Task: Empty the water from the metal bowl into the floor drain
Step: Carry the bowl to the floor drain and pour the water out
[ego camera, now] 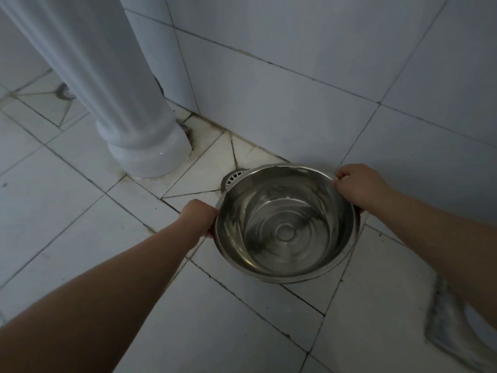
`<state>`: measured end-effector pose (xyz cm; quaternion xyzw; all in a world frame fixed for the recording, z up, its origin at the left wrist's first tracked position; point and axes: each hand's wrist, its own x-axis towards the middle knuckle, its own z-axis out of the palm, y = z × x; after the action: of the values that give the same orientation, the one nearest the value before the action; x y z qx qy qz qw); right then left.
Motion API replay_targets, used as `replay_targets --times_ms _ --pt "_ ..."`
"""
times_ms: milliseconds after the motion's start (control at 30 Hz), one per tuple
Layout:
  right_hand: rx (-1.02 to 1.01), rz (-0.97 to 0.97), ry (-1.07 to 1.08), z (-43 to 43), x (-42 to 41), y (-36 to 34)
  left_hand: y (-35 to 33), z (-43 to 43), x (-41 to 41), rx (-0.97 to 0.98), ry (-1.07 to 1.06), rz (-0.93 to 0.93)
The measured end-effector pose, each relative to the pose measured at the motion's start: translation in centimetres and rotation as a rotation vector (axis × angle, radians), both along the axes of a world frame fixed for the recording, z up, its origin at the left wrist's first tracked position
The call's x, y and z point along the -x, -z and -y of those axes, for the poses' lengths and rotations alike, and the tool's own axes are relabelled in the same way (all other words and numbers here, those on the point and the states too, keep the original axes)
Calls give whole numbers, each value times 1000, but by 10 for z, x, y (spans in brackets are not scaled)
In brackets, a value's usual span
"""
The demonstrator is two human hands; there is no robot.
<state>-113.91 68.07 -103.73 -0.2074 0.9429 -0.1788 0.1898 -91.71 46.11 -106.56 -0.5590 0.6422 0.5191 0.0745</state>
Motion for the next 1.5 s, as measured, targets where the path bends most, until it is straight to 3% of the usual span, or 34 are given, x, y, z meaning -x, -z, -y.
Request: replay_targets --times_ms 267,467,1500 --pt "18 -5 -5 1 -1 0 -2 -1 0 85 48 99" --pt "28 -26 -4 2 -2 -2 3 3 -1 22 20 17" --pt "27 -36 -6 8 -4 -6 2 5 -2 28 33 17"
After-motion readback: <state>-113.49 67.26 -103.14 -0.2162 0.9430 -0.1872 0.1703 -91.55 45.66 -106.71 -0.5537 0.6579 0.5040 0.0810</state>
